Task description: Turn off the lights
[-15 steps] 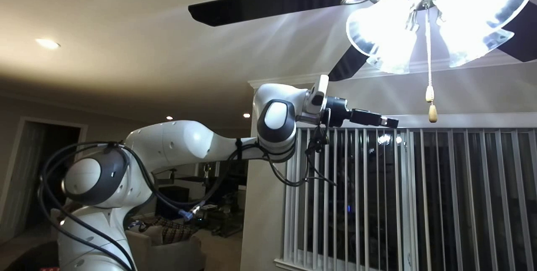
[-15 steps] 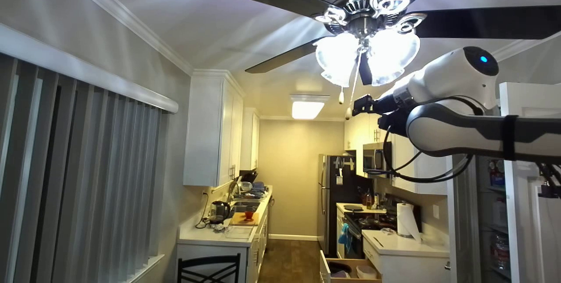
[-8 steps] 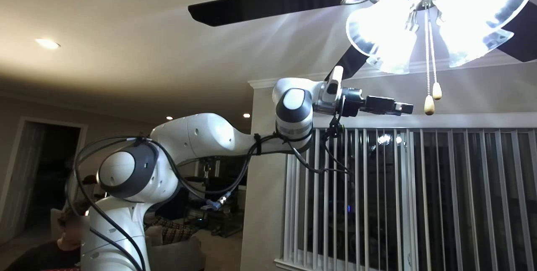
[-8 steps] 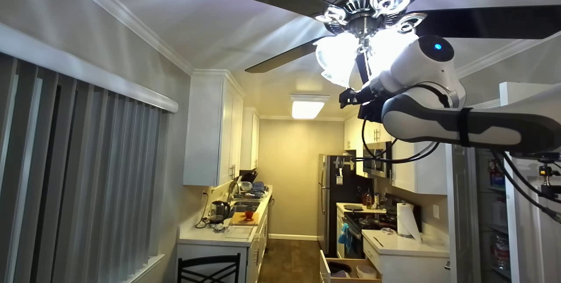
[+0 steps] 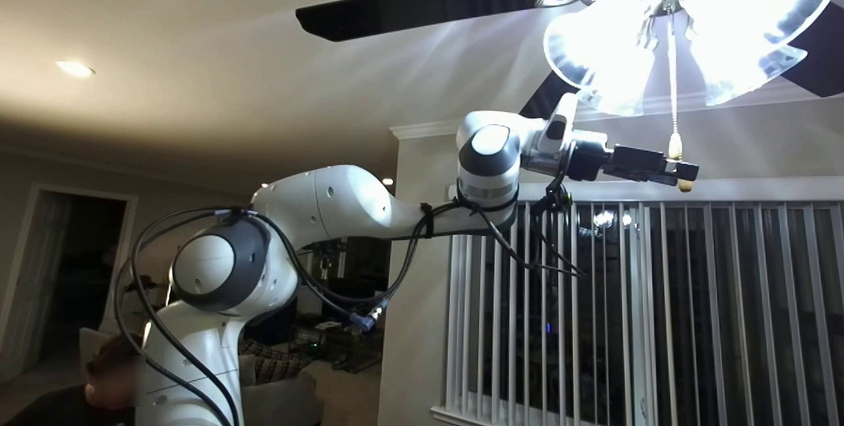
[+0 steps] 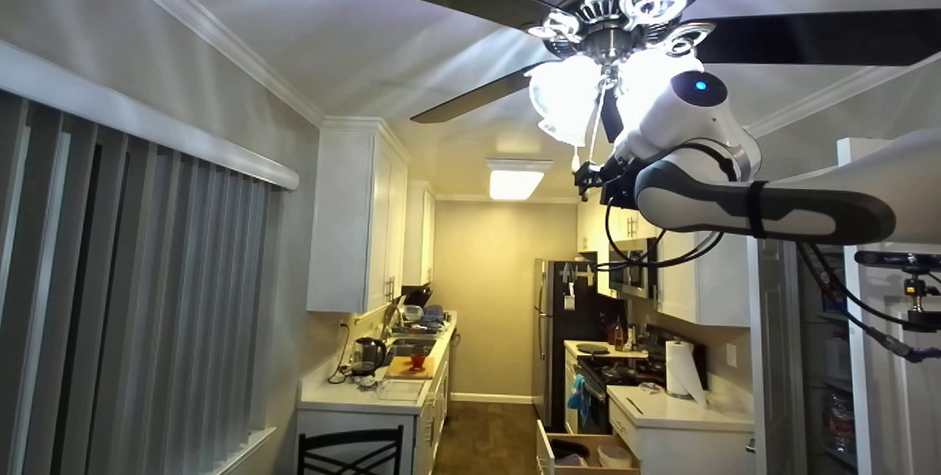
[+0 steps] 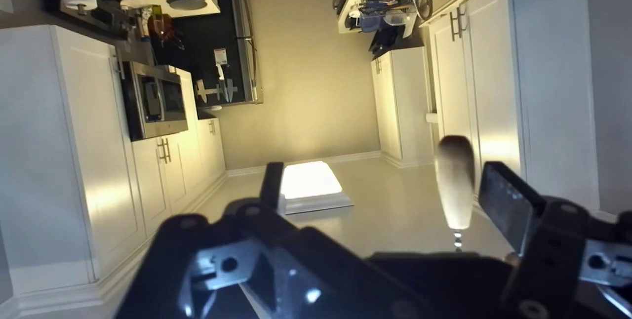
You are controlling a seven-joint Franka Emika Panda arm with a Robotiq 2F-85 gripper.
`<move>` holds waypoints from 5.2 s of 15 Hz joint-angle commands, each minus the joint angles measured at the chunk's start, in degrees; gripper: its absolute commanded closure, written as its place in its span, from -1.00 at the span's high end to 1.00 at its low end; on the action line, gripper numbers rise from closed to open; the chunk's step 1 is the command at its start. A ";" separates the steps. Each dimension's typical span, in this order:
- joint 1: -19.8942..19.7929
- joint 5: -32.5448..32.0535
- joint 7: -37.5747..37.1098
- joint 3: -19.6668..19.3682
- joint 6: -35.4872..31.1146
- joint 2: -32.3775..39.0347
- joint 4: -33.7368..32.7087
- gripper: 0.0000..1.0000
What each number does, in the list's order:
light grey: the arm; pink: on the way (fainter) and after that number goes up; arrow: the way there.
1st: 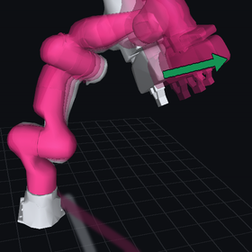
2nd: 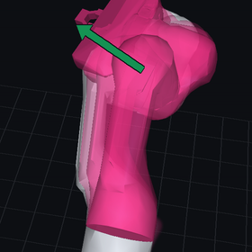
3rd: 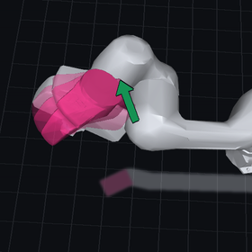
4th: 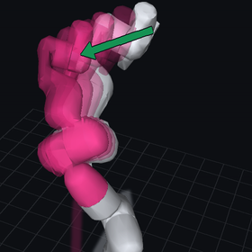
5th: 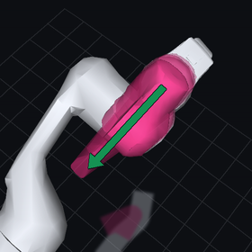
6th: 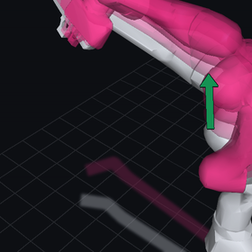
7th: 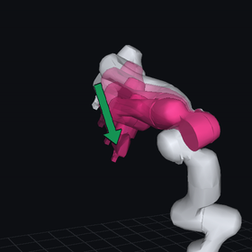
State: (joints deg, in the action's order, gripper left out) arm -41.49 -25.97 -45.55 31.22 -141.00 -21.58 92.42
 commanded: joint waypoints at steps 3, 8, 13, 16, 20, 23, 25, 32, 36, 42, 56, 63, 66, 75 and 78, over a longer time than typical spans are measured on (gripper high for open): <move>10.29 -6.31 -1.59 -6.89 1.86 7.23 -5.22 1.00; 20.18 -8.16 -1.47 -15.69 2.47 8.69 -6.25 1.00; 26.25 -6.29 0.08 -21.08 2.76 8.07 -5.95 1.00; 28.05 -6.88 -0.47 -22.49 2.57 7.23 -5.40 1.00; 28.85 -6.76 -0.67 -23.64 2.49 5.68 -4.58 0.39; 29.00 -6.19 -0.38 -24.29 2.21 4.53 -3.79 0.86; 29.28 -5.73 0.30 -24.71 1.80 4.03 -3.28 0.12; 28.95 -5.64 0.15 -24.91 1.98 2.89 -1.98 -0.68; 28.93 -5.47 0.43 -24.99 2.22 2.42 -1.42 -0.21; 29.04 -5.45 0.92 -24.92 2.14 2.26 -0.94 -0.68; 29.53 -4.81 1.27 -24.86 1.98 0.87 3.19 -0.93; 29.56 -4.62 1.38 -25.02 1.49 1.06 4.01 -0.92; 29.41 -4.88 0.97 -24.88 1.74 0.83 4.24 -0.21; 30.48 -4.27 4.91 -24.61 8.38 0.45 8.25 0.94; 31.54 -4.74 7.37 -24.44 15.51 0.28 8.93 1.00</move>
State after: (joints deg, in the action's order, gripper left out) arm -10.90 -31.77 -42.13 6.82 -130.96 -19.77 99.61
